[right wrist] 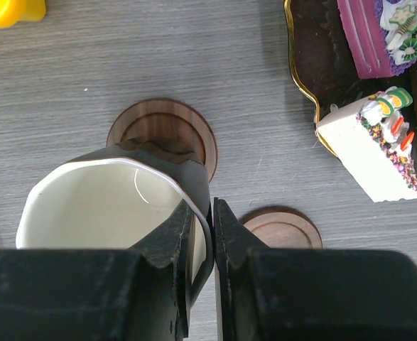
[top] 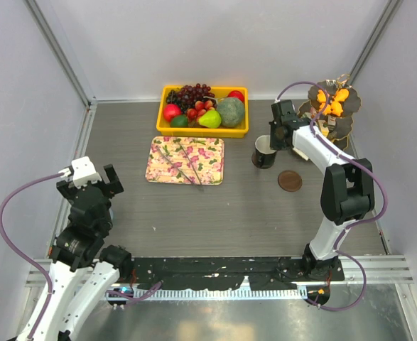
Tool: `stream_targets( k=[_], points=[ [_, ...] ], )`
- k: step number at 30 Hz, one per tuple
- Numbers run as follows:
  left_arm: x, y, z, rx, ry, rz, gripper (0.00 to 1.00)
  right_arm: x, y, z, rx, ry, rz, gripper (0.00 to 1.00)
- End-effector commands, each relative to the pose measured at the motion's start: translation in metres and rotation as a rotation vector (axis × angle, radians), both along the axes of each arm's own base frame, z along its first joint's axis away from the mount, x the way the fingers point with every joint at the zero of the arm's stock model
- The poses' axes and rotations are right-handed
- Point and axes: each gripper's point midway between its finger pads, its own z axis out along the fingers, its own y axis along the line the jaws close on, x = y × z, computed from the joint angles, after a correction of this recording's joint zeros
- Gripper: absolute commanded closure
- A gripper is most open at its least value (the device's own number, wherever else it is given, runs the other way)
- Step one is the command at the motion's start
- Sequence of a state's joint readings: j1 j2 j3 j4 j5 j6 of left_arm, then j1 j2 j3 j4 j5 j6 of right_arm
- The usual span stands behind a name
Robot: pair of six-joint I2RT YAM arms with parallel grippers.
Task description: Serve the afternoon tea
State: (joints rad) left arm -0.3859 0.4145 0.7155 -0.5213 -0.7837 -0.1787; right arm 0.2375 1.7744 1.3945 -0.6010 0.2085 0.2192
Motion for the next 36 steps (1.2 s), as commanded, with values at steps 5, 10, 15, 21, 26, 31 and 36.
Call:
stream_targets(
  k=[5,10,15,21,26,31,36],
  points=[
    [0.002,0.004,0.017,-0.011,-0.077,0.022,0.01,0.035,0.005,0.038,0.084,-0.151,-0.007,0.95],
    [0.004,0.000,0.015,-0.012,-0.073,0.004,0.01,0.038,0.003,0.034,0.085,-0.145,-0.014,0.95],
    [0.004,0.000,0.015,-0.011,-0.071,0.003,0.01,0.041,0.003,0.030,0.085,-0.135,-0.018,0.95],
    [0.006,-0.003,0.013,-0.011,-0.068,-0.013,0.01,0.041,0.004,0.025,0.085,-0.124,-0.009,0.95],
    [0.006,-0.003,0.014,-0.013,-0.071,-0.016,0.01,0.037,0.007,0.028,0.100,-0.121,0.007,0.87],
    [0.007,-0.006,0.013,-0.012,-0.068,-0.031,0.01,0.032,0.009,0.047,0.120,-0.156,0.021,0.61],
    [0.010,-0.014,0.012,-0.008,-0.065,-0.085,0.01,0.022,0.007,0.085,0.127,-0.221,0.037,0.38]
  ],
)
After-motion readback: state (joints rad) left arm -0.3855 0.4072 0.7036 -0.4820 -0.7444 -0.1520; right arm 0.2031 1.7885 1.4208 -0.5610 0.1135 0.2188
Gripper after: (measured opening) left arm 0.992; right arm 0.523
